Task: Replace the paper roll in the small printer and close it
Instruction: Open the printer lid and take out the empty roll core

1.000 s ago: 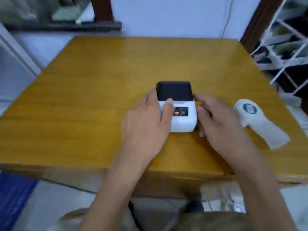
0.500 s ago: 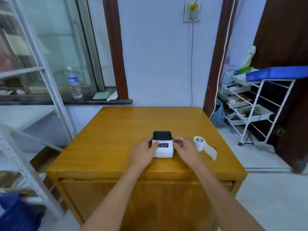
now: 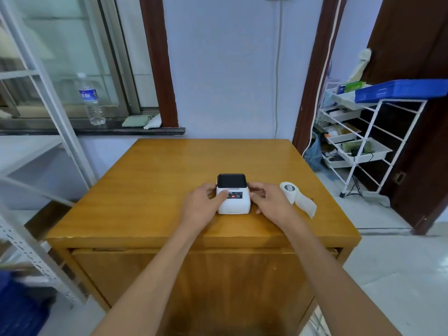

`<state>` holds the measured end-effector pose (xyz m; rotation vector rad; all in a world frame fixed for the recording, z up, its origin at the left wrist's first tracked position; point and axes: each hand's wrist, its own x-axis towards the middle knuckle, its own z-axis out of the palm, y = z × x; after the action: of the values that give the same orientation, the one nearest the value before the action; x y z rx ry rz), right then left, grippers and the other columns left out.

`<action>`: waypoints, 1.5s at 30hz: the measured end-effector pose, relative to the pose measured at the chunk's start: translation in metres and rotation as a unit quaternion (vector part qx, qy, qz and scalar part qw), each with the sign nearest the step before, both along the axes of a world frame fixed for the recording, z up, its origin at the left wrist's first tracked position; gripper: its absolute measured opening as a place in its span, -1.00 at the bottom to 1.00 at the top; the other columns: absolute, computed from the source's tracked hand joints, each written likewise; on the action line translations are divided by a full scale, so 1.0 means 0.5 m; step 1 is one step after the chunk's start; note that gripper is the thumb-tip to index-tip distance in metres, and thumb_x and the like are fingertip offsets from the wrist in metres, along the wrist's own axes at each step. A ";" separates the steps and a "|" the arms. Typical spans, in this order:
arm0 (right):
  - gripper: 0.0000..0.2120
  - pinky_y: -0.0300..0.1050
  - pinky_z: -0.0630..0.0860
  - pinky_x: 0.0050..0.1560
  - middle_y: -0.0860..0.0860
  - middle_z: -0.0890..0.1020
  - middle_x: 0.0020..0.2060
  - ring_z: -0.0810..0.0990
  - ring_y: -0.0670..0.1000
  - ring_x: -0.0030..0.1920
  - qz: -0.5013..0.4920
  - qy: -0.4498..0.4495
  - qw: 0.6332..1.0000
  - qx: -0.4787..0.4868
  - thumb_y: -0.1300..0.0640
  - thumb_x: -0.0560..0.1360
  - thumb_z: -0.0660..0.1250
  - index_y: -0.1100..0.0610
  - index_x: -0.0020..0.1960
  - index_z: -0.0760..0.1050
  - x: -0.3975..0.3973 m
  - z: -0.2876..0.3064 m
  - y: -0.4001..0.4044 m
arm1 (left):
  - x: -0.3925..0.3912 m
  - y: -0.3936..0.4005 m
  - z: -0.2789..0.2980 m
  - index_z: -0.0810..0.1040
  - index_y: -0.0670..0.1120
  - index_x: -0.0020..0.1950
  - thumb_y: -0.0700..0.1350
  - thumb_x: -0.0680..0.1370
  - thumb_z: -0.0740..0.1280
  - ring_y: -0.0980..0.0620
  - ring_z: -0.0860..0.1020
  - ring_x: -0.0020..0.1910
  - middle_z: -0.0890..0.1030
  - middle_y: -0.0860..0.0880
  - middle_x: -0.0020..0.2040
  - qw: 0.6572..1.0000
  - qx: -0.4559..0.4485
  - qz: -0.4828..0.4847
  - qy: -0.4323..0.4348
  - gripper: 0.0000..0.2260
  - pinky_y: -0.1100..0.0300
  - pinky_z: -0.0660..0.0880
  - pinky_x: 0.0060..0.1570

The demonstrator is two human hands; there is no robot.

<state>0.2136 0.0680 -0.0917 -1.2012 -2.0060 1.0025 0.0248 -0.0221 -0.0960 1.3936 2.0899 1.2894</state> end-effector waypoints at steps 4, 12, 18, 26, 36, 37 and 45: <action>-0.62 -0.27 0.59 -0.31 -0.04 0.70 0.12 0.69 0.02 -0.25 -0.017 -0.038 0.999 0.024 0.19 0.72 0.23 0.01 0.51 0.51 -0.009 0.000 0.002 | 0.000 -0.003 0.002 0.66 -0.05 0.28 0.15 0.55 0.44 0.10 0.66 0.20 0.73 0.04 0.21 1.000 0.006 -0.007 -0.024 -0.60 0.07 0.59 0.21; -0.60 -0.09 0.69 0.02 0.04 0.74 0.22 0.73 0.03 0.01 -0.033 -0.047 0.994 0.094 0.20 0.68 0.23 0.06 0.49 0.55 -0.005 0.005 -0.021 | 0.015 -0.009 0.012 0.63 -0.07 0.32 0.14 0.58 0.43 0.06 0.65 0.23 0.72 -0.02 0.25 1.000 0.002 0.008 0.008 -0.59 0.22 0.51 0.11; -0.66 -0.23 0.65 -0.27 -0.07 0.75 -0.04 0.71 0.00 -0.23 -0.041 0.060 0.997 -0.008 0.00 0.66 0.31 0.03 0.38 0.63 0.004 0.000 -0.007 | 0.015 -0.009 0.011 0.60 0.00 0.25 0.13 0.54 0.47 0.06 0.66 0.17 0.73 0.01 0.20 1.000 0.008 0.015 -0.025 -0.65 0.09 0.59 0.14; -0.59 -0.22 0.60 -0.39 -0.07 0.75 0.12 0.75 -0.05 -0.05 -0.061 0.066 0.996 -0.010 -0.18 0.61 0.37 0.03 0.33 0.65 -0.003 -0.007 -0.002 | 0.019 -0.022 0.018 0.58 0.03 0.26 0.12 0.52 0.50 0.09 0.70 -0.14 0.73 0.05 0.13 0.998 0.028 0.002 -0.049 -0.64 0.12 0.57 -0.39; -0.03 0.05 0.65 -0.06 0.09 0.73 -0.36 0.70 0.10 -0.32 -0.120 -0.046 0.989 -0.070 -0.62 0.49 -0.10 0.23 -0.19 0.65 -0.060 0.057 0.030 | 0.022 -0.025 0.020 0.49 0.11 0.16 0.15 0.51 0.52 0.17 0.68 -0.02 0.74 0.04 0.16 0.997 0.025 0.014 -0.066 -0.67 -0.04 0.69 -0.15; -0.02 0.03 0.65 -0.09 0.09 0.71 -0.38 0.68 0.09 -0.34 -0.124 -0.060 0.987 -0.086 -0.64 0.47 -0.14 0.21 -0.25 0.62 -0.067 0.068 0.037 | 0.022 -0.024 0.020 0.49 0.11 0.15 0.14 0.51 0.52 0.17 0.68 -0.03 0.74 0.04 0.16 0.997 0.026 0.013 -0.068 -0.68 -0.01 0.68 -0.16; 0.10 0.17 0.66 0.10 0.12 0.74 -0.25 0.73 0.15 -0.16 -0.156 -0.122 0.974 -0.110 -0.69 0.35 -0.34 0.16 -0.24 0.64 -0.104 0.082 0.060 | 0.022 -0.022 0.015 0.50 0.12 0.10 0.13 0.53 0.50 0.12 0.70 -0.05 0.73 0.09 0.12 0.997 0.040 -0.003 -0.061 -0.74 -0.01 0.67 -0.21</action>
<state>0.1614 0.0980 -0.0508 -1.7729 -1.8348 0.9737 0.0358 -0.0332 -0.0882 1.3176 1.9723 1.4327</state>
